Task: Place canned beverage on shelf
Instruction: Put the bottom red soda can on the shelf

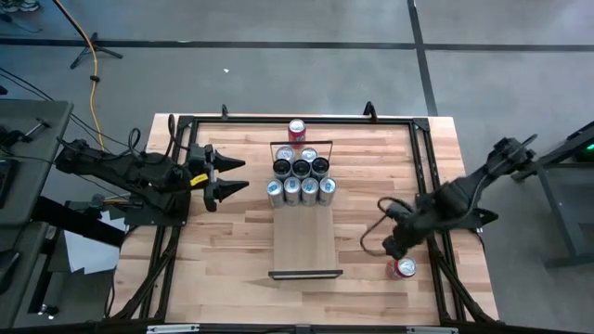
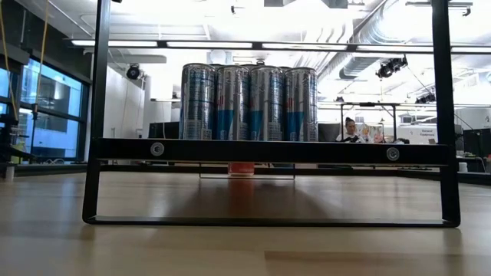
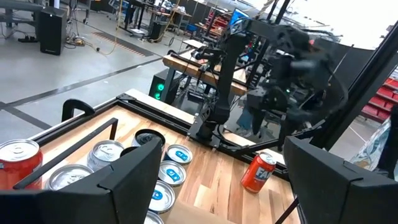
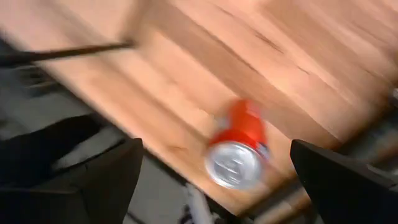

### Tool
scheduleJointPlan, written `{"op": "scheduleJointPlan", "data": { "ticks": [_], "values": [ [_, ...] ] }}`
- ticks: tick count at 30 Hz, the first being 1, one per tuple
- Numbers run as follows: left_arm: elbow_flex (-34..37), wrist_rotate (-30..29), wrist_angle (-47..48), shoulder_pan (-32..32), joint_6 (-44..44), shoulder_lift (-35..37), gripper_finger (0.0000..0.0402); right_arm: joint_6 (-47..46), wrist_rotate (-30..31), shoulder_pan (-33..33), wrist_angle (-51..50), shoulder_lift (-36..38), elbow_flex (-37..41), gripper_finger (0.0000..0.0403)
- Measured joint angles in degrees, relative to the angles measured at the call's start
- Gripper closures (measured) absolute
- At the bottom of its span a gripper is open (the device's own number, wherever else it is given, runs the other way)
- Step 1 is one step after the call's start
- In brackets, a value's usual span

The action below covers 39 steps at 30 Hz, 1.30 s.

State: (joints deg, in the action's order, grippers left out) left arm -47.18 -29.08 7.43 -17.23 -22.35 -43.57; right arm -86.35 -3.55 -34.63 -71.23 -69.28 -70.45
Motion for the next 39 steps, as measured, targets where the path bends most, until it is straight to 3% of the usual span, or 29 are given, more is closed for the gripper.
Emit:
{"op": "scheduleJointPlan", "data": {
  "ticks": [4,9,27,39],
  "values": [
    [0.0,0.0,0.6,0.0,0.0,0.0,0.0103,-8.8,-0.2,-4.1,-6.3,-5.2,-1.8,0.0009],
    [0.0,0.0,0.6,0.0,0.0,0.0,0.0103,-15.2,-4.4,-7.3,-6.1,-10.7,-1.8,0.0009],
    [0.0,1.5,0.5,0.0,0.0,0.0,0.0103,-13.9,-10.2,-8.6,-5.1,-23.8,-1.8,0.0009],
    [0.0,1.5,0.5,0.0,0.0,0.0,0.0103,-12.4,-10.2,-8.5,-2.0,-29.1,-1.8,0.0009]
  ]
}}
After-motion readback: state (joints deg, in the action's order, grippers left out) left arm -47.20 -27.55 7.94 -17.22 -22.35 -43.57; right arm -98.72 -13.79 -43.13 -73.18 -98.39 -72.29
